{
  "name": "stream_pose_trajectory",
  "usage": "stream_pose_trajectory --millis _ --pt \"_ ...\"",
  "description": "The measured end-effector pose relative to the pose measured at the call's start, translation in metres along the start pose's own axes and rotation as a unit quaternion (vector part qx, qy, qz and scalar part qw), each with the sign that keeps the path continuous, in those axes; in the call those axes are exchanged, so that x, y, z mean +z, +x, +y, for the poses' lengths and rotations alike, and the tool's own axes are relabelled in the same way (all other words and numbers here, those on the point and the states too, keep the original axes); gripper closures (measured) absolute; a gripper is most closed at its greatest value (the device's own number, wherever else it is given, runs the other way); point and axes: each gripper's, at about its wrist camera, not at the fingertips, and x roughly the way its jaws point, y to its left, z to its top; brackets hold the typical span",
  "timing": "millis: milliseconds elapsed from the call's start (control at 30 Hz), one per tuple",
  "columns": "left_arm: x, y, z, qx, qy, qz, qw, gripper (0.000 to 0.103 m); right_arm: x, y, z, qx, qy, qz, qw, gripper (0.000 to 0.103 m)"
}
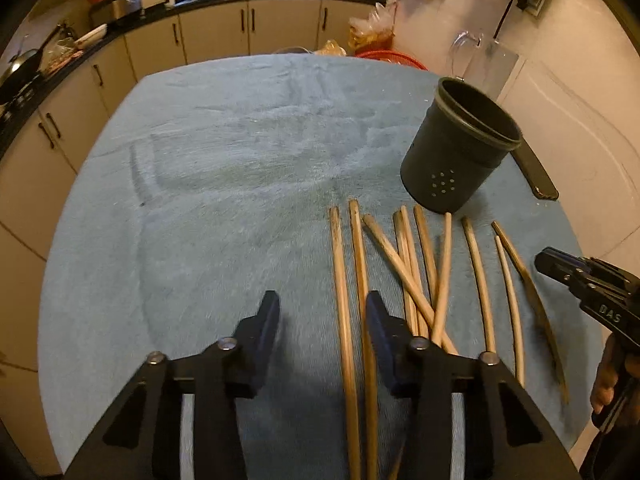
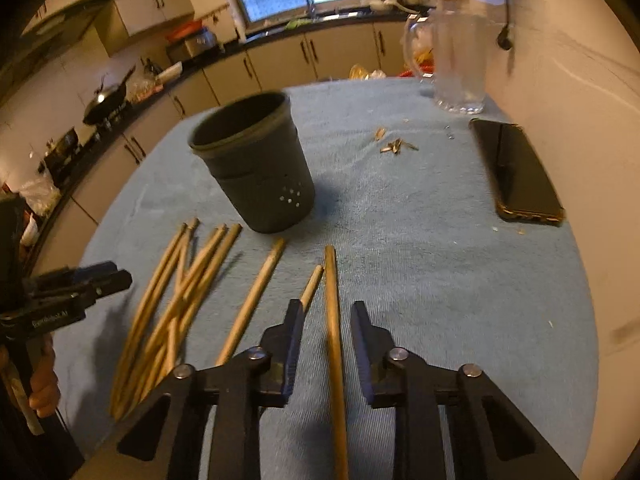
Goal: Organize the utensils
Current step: 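Lower the left tool and grasp a wooden chopstick while the right tool grasps another, then lift both held chopsticks and carry them over the dark grey cup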
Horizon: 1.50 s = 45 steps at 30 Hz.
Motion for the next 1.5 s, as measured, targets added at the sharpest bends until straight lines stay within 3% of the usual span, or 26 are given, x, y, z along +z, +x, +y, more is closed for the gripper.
stream_pose_trajectory --millis 300,433,600,800,867,900,967,1167,1333,1500 --pt "0.021 0.03 0.003 -0.011 -0.001 0.039 0.9992 0.062 0.016 0.028 -0.002 -0.015 -0.02 0.029 0.999 0.08" --pt "0.026 0.039 0.001 0.003 -0.003 0.044 0.999 0.064 0.014 0.036 0.0 -0.024 -0.032 0.044 0.998 0.08" --pt "0.038 0.047 0.002 0.022 -0.007 0.048 0.9986 0.075 0.012 0.04 0.006 -0.04 -0.05 0.051 0.997 0.08" --pt "0.053 0.058 -0.01 0.053 0.03 0.049 0.9969 0.075 0.025 0.052 0.02 -0.067 -0.086 0.063 0.992 0.082" --pt "0.055 0.059 -0.012 0.052 0.028 0.047 0.9972 0.082 0.027 0.051 0.024 -0.064 -0.079 0.065 0.993 0.095" --pt "0.056 0.058 -0.012 0.043 0.026 0.047 0.9976 0.095 0.027 0.049 0.022 -0.057 -0.069 0.062 0.994 0.095" --pt "0.055 0.053 -0.007 0.032 0.003 0.05 0.9982 0.096 0.029 0.04 0.015 -0.039 -0.042 0.043 0.997 0.095" --pt "0.042 -0.018 0.004 -0.007 -0.036 -0.039 0.9986 0.096 0.027 -0.03 0.005 -0.016 -0.004 -0.051 0.999 0.095" --pt "0.025 -0.096 0.008 -0.012 -0.059 -0.111 0.992 0.096 0.02 -0.088 0.005 0.011 0.015 -0.126 0.992 0.095" --pt "0.006 -0.143 0.006 -0.004 -0.052 -0.156 0.9863 0.096 0.005 -0.128 0.014 0.002 0.011 -0.165 0.986 0.095"
